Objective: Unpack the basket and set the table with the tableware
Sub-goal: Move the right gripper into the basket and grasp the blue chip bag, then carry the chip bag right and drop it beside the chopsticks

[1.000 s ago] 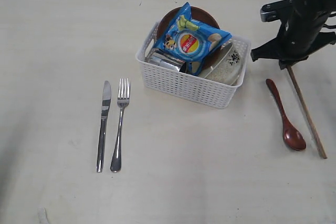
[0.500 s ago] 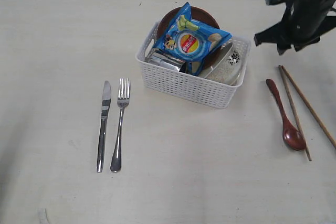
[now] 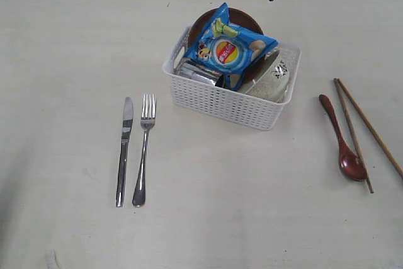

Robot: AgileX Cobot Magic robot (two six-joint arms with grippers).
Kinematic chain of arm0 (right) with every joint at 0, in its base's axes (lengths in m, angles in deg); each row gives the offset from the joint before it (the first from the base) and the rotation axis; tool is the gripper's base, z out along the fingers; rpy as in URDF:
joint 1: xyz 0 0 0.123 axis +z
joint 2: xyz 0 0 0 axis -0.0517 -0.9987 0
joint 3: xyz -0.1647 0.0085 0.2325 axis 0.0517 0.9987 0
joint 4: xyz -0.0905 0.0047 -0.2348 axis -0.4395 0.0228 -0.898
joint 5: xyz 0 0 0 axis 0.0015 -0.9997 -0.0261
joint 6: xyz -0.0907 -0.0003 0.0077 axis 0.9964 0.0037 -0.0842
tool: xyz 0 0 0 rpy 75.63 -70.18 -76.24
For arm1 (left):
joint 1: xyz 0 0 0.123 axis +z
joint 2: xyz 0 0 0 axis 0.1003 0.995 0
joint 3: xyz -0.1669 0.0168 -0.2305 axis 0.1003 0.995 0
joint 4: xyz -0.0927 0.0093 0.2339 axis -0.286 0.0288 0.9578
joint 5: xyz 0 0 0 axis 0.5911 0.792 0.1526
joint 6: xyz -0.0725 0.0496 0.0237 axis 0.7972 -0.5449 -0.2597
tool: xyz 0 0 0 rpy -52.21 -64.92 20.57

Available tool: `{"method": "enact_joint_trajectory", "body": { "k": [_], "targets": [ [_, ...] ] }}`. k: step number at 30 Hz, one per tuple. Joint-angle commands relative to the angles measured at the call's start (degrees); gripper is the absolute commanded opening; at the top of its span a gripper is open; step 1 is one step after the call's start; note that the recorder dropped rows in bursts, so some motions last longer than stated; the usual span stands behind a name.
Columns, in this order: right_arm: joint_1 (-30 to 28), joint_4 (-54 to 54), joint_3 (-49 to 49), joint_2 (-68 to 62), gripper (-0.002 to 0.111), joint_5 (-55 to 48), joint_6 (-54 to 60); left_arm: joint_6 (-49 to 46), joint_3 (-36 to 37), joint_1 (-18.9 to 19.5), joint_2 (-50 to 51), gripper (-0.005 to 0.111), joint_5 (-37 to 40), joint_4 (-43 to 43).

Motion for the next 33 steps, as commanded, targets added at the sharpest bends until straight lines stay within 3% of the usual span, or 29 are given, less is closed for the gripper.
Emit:
{"method": "enact_joint_trajectory", "body": {
  "k": [1,3,6,15,16,21,33],
  "targets": [
    [2.9,0.0,-1.6,-0.1,0.038,-3.5,0.9,0.2,0.1,0.3,-0.2,0.000,-0.5,-0.7],
    [4.3,0.4,-1.6,-0.8,0.039,-3.4,4.7,0.2,0.1,0.3,-0.2,0.000,-0.5,-0.7],
    [7.9,0.4,-1.6,-4.2,0.057,-1.1,8.3,0.2,0.1,0.3,-0.2,0.000,-0.5,-0.7],
    [9.7,-13.8,-1.6,-12.9,0.057,4.3,5.9,0.2,0.1,0.3,-0.2,0.000,-0.5,-0.7],
    [9.7,-13.8,-1.6,-13.3,0.055,4.5,5.9,0.2,0.1,0.3,-0.2,0.000,-0.5,-0.7],
    [10.8,-14.5,-1.6,-13.1,0.000,4.3,8.0,0.2,0.1,0.3,-0.2,0.000,-0.5,-0.7],
    [15.1,-23.5,-1.6,-6.8,0.000,3.5,8.0,0.2,0.1,0.3,-0.2,0.000,-0.5,-0.7]
  ]
}}
